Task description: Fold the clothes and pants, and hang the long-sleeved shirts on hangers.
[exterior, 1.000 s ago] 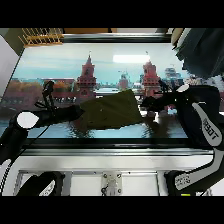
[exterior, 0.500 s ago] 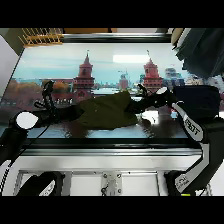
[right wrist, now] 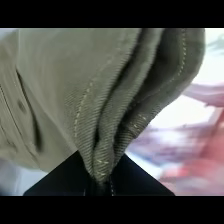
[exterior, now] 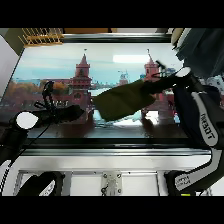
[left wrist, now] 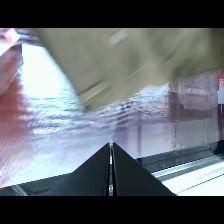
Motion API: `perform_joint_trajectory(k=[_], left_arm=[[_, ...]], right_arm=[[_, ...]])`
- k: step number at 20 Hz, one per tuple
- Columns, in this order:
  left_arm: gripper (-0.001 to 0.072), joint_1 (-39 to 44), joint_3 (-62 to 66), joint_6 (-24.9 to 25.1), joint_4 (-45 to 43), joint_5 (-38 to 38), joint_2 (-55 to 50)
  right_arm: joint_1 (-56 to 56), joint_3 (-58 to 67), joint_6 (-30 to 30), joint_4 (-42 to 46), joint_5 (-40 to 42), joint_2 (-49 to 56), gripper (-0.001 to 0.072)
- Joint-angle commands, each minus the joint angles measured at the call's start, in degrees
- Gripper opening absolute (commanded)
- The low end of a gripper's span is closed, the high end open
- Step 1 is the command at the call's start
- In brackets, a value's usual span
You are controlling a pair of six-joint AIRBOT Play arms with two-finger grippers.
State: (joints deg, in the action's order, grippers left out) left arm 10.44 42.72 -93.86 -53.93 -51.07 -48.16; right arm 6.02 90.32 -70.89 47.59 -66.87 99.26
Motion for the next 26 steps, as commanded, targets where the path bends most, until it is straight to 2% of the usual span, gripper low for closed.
perform_joint_trajectory(k=[1,5,9,14,19,22,26], left_arm=[[0.0015,0.0,0.0,0.0,0.0,0.0,0.0],[0.0014,0.0,0.0,0.0,0.0,0.0,0.0],[0.0014,0.0,0.0,0.0,0.0,0.0,0.0],[0.0014,0.0,0.0,0.0,0.0,0.0,0.0],[0.0014,0.0,0.0,0.0,-0.1,-1.5,0.0],[0.0015,0.0,0.0,0.0,-0.1,-1.5,0.0],[0.0014,0.0,0.0,0.0,-0.1,-1.5,0.0]], right_arm=[[10.7,8.9,-12.0,7.0,2.7,-2.3,0.0014],[21.0,11.3,-17.1,5.8,7.8,-5.2,0.0014],[26.9,11.3,-21.0,5.8,12.8,-9.6,0.0014],[28.9,11.3,-22.4,8.1,11.6,-13.5,0.0013],[28.8,11.3,-27.8,23.8,1.7,-15.8,0.0014],[28.8,11.2,-28.0,33.0,-7.3,-16.0,0.0014],[28.8,10.5,-27.9,37.7,-16.2,-17.3,0.0014]])
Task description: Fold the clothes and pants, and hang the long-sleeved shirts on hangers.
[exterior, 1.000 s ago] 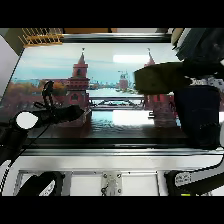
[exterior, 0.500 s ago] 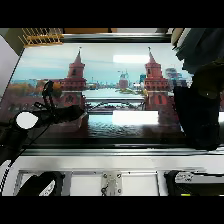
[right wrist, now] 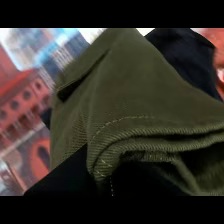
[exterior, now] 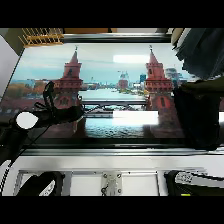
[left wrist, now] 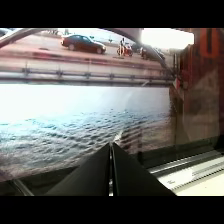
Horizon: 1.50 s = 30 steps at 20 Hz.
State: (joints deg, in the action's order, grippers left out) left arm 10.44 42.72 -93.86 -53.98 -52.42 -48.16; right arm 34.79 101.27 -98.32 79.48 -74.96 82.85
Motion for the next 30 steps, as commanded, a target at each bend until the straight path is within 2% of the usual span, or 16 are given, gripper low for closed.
perform_joint_trajectory(k=[1,5,9,14,15,17,20,22,25,28,29,30], left_arm=[[0.0014,0.0,0.0,0.0,0.0,-0.1,0.0],[0.0014,0.0,0.0,0.0,0.0,-0.1,0.0],[0.0014,0.0,0.0,0.1,-0.1,-0.1,0.0],[0.0014,0.0,0.0,0.1,-0.5,-0.1,0.0],[0.0015,0.0,0.0,0.1,-0.5,-0.2,0.0],[0.0014,0.0,0.0,0.1,-0.5,-0.1,0.0],[0.0014,0.0,0.0,0.5,-0.5,-0.1,0.0],[0.0014,0.0,0.0,0.5,-0.5,-0.1,0.0],[0.0014,0.0,0.0,0.5,-0.5,-0.1,0.0],[0.0014,0.0,0.0,0.5,-0.5,0.0,0.0],[0.0014,0.0,0.0,0.5,-0.4,0.0,0.0],[0.0014,0.0,0.0,0.5,-0.4,0.0,0.0]], right_arm=[[0.0,-0.8,-0.5,6.1,-9.9,-1.2,0.0014],[0.0,-5.0,-0.5,8.9,-15.8,-3.0,0.0014],[-0.5,-12.7,-0.7,12.6,-16.8,-6.5,0.0014],[-0.6,-17.8,-0.7,13.1,-17.1,-8.5,0.0028],[-0.6,-17.8,-0.5,13.4,-17.2,-8.6,0.013],[-0.6,-17.8,-0.5,13.3,-17.6,-9.3,0.0673],[-2.2,-17.8,1.0,11.8,-13.3,-13.9,0.0676],[-5.9,-17.8,1.1,7.1,-9.2,-19.1,0.0675],[-15.6,-17.8,3.0,0.7,-4.8,-25.2,0.0676],[-26.2,-17.8,3.0,0.0,-2.9,-26.9,0.0661],[-29.2,-17.8,3.2,0.0,-2.9,-26.8,0.0545],[-31.6,-17.8,4.0,0.0,-2.9,-26.6,0.03]])
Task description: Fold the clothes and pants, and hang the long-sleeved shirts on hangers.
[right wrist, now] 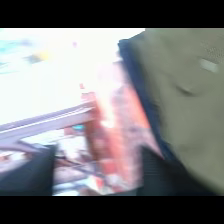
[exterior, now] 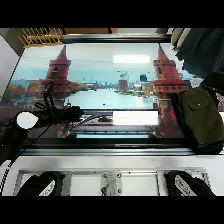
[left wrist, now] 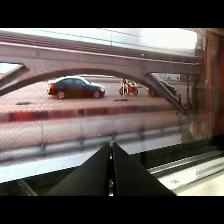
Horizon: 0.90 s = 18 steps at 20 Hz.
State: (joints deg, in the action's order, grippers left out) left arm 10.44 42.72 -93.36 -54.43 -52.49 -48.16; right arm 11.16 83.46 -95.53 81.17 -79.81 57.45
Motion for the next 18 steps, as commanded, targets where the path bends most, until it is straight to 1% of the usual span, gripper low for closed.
perform_joint_trajectory(k=[1,2,18], left_arm=[[0.0014,0.0,0.0,0.0,0.0,0.1,0.0],[0.0015,0.0,0.0,0.0,0.0,0.0,0.0],[0.0014,0.0,0.0,0.0,0.0,0.1,0.0]], right_arm=[[-9.7,0.0,1.2,-1.7,2.0,-1.0,0.0071],[-10.8,0.0,1.2,-1.7,1.9,-0.7,0.0021],[-11.8,0.0,1.2,-1.7,1.4,-0.5,0.0021]])
